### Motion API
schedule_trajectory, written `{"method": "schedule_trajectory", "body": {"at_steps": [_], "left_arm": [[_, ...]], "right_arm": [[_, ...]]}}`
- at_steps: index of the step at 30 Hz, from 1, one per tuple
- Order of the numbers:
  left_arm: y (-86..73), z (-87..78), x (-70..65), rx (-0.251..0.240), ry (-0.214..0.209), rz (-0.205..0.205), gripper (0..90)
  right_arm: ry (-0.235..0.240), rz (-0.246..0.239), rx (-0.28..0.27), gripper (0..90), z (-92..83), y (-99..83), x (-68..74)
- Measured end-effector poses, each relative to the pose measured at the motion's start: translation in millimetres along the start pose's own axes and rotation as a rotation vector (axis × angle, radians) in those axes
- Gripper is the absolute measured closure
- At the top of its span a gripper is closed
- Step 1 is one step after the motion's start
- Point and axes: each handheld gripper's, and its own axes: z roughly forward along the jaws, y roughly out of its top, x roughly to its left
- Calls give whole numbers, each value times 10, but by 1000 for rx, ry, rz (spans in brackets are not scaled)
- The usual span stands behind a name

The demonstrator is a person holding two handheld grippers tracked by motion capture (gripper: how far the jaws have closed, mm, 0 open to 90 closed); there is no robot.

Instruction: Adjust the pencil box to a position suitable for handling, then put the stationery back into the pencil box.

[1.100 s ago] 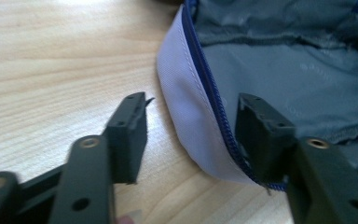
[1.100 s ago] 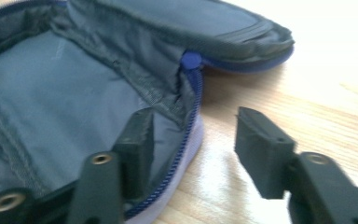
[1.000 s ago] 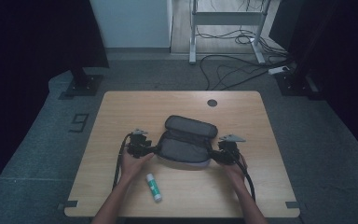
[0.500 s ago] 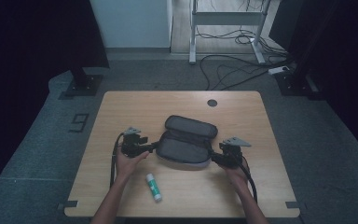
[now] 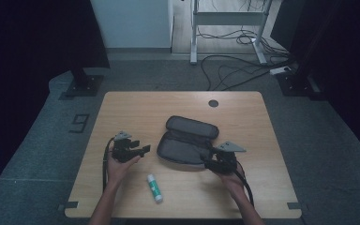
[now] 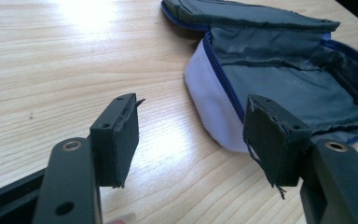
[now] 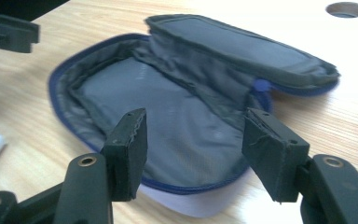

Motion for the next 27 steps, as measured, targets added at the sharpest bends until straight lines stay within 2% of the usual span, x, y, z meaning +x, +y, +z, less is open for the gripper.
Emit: {"method": "schedule_trajectory", "body": {"at_steps": [13,19,27], "left_arm": [[-94,-66,91,-22,-8,-35,365],[-109,-68,77,-22,-7,-30,365],[-115,-82,58,-25,-15,-27,364]], "right_arm": [[103,-60,10,408,-4,-35,345],[140,-81,19,410,14,-47,483],[178,-112,18,412,41,-51,740]]}}
